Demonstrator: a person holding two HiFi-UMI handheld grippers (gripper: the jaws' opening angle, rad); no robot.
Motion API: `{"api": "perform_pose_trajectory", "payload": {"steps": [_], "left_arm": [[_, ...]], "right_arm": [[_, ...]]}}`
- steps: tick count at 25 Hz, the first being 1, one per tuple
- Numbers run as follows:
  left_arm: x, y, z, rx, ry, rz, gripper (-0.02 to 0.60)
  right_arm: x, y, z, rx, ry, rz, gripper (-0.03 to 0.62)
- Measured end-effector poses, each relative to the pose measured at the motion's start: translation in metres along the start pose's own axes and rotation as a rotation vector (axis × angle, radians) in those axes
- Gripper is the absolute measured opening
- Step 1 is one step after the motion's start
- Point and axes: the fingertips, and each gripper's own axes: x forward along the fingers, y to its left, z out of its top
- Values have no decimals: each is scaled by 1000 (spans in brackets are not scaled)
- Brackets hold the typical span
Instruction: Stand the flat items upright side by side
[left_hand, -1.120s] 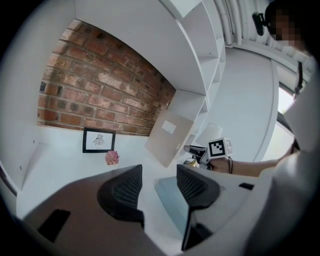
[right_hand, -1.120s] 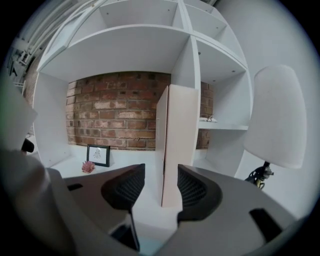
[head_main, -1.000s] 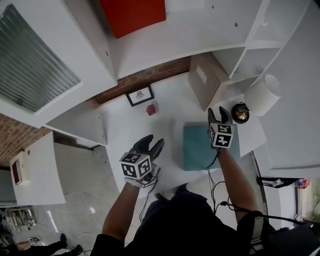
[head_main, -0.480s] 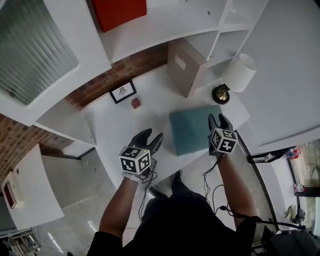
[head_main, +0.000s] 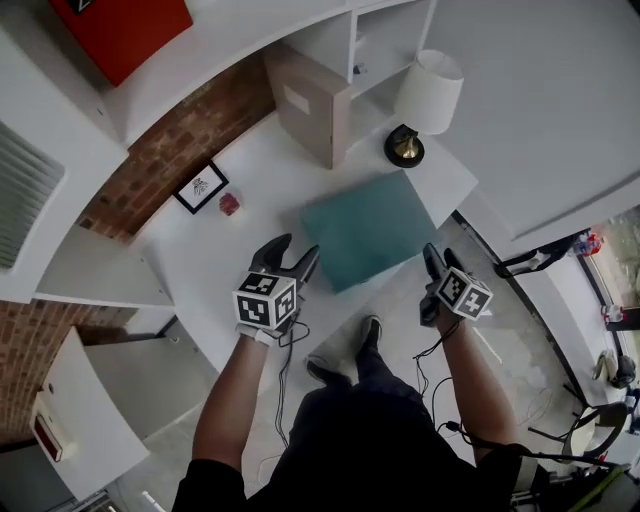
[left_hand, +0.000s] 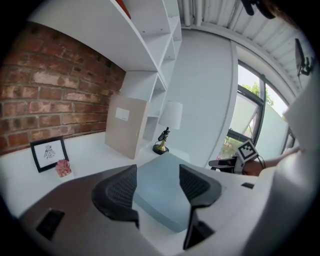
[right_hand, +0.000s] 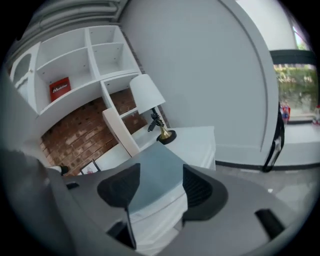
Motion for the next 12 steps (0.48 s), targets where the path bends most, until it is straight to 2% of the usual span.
{"api": "perform_pose_trajectory", "payload": {"steps": [3, 7, 10, 12], "left_arm": [[28, -4, 2, 101, 77, 7, 262], [71, 6, -11, 234, 227, 14, 292], [101, 5, -16, 281, 331, -31, 295], [123, 0, -16, 280, 390, -82, 295]], "right_arm": [[4, -18, -10, 123, 18, 27, 286], [21, -29, -22, 257, 73, 91, 341], [30, -40, -31, 352, 112, 109, 359], [36, -46, -36, 409, 138, 113, 359]]}}
